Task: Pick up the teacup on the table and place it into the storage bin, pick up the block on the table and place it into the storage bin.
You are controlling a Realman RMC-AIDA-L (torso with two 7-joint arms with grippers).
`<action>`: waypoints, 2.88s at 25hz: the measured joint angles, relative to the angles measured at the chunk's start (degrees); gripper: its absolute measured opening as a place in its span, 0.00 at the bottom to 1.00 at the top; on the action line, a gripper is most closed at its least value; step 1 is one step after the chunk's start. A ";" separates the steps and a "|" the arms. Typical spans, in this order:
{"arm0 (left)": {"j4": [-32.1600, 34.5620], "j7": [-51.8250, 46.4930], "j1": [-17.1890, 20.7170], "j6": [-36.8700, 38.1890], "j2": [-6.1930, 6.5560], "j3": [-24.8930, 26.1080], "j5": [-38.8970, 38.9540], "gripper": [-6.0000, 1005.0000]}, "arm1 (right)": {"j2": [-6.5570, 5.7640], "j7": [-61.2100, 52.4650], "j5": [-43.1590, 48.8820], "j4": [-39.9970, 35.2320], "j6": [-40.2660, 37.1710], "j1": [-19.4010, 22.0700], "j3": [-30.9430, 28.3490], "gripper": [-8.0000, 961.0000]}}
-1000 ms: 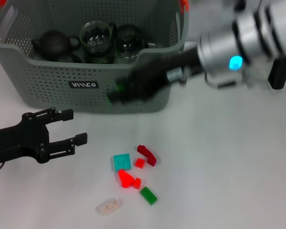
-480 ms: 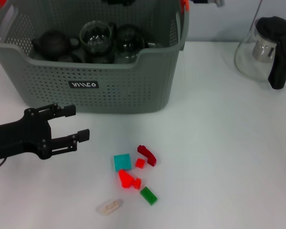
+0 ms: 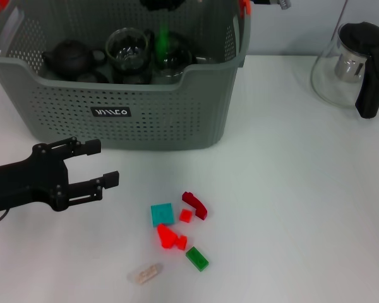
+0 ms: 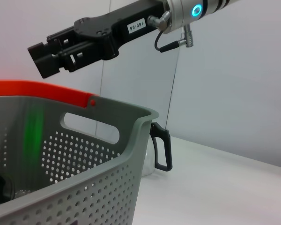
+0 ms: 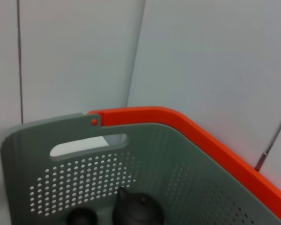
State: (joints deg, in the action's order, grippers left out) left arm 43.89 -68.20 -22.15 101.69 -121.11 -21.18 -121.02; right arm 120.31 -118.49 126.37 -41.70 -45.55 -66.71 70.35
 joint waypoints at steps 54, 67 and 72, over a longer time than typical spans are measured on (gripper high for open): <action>-0.12 0.68 0.62 0.26 -0.10 0.09 -0.09 0.76 | 0.29 -13.81 5.20 -10.42 -28.18 14.92 21.22 0.93; -0.12 0.88 0.86 0.21 -0.18 0.09 -0.09 0.76 | 0.62 -16.75 1.43 -5.59 -12.78 15.33 31.40 0.93; -0.21 0.97 0.94 0.15 -0.27 0.09 -0.09 0.76 | 0.65 -16.77 0.31 -4.61 -9.62 15.41 33.88 0.93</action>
State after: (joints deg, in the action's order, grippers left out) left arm 43.68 -67.23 -21.21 101.84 -121.38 -21.09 -121.11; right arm 120.95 -135.26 126.68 -46.31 -55.18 -51.30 104.23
